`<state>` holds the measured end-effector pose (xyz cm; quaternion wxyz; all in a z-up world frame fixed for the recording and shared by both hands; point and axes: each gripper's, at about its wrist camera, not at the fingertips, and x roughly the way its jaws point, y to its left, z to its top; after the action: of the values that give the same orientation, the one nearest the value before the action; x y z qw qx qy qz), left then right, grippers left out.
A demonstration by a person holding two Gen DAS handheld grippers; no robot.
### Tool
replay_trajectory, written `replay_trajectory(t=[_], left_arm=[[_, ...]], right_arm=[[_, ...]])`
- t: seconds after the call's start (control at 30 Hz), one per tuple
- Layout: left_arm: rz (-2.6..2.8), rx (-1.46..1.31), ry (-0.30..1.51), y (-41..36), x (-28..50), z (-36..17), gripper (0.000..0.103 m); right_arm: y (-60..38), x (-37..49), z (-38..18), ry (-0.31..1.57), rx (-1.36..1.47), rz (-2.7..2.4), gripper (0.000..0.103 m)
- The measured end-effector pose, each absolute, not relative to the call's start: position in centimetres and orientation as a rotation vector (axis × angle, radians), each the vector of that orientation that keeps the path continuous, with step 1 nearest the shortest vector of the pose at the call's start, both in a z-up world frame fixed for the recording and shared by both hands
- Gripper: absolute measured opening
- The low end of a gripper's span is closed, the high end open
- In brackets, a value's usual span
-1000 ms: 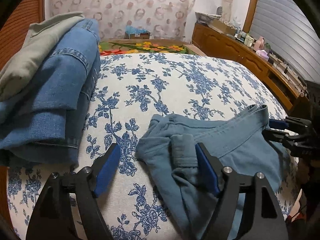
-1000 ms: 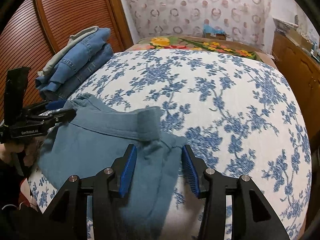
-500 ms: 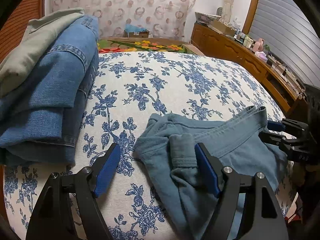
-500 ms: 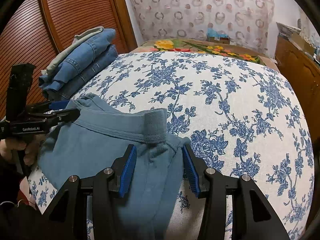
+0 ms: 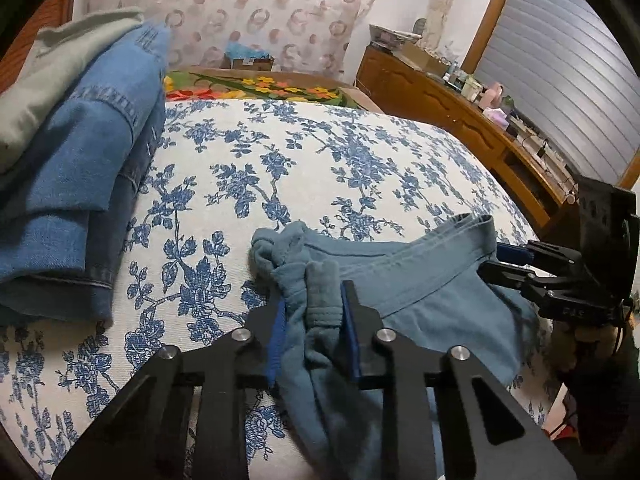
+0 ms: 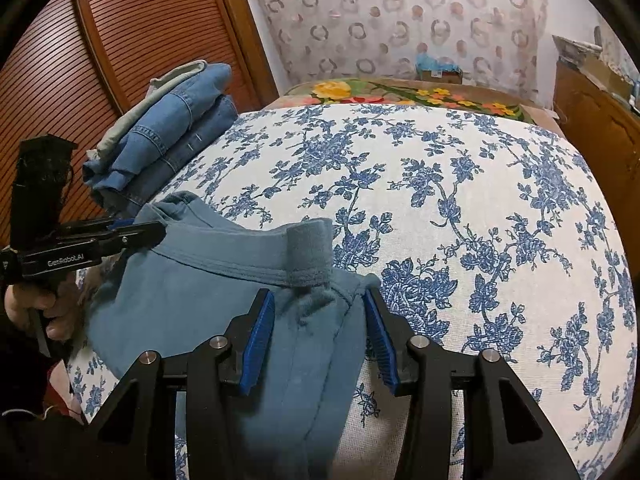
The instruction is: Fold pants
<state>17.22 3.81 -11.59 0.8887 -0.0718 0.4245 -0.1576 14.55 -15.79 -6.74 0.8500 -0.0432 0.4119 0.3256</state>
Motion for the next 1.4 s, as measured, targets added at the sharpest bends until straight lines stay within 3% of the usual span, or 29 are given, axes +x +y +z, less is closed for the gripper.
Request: replay_trajectory(t=[0.1, 0.23, 0.33, 1.4], left_arm=[[-0.323, -0.141, 0.879, 3.6, 17.1, -11.2, 0.023], [-0.327, -0.141, 0.865, 3.5, 16.7, -10.5, 0.022], [-0.329, -0.13, 0.852, 3.2, 16.2, -9.8, 0.021], [-0.346, 0.0, 0.525, -0.1, 8.7, 2.2, 0.019]], right_arm=[[-15.7, 14.5, -6.7, 0.868, -0.101, 0.683, 0.036], [-15.8, 14.6, -6.8, 0.88, -0.084, 0.703, 0.016], [-16.0, 14.5, -6.8, 0.882, -0.066, 0.718, 0.011], [-22.0, 5.1, 3.6, 0.503, -0.015, 0.722, 0.009]])
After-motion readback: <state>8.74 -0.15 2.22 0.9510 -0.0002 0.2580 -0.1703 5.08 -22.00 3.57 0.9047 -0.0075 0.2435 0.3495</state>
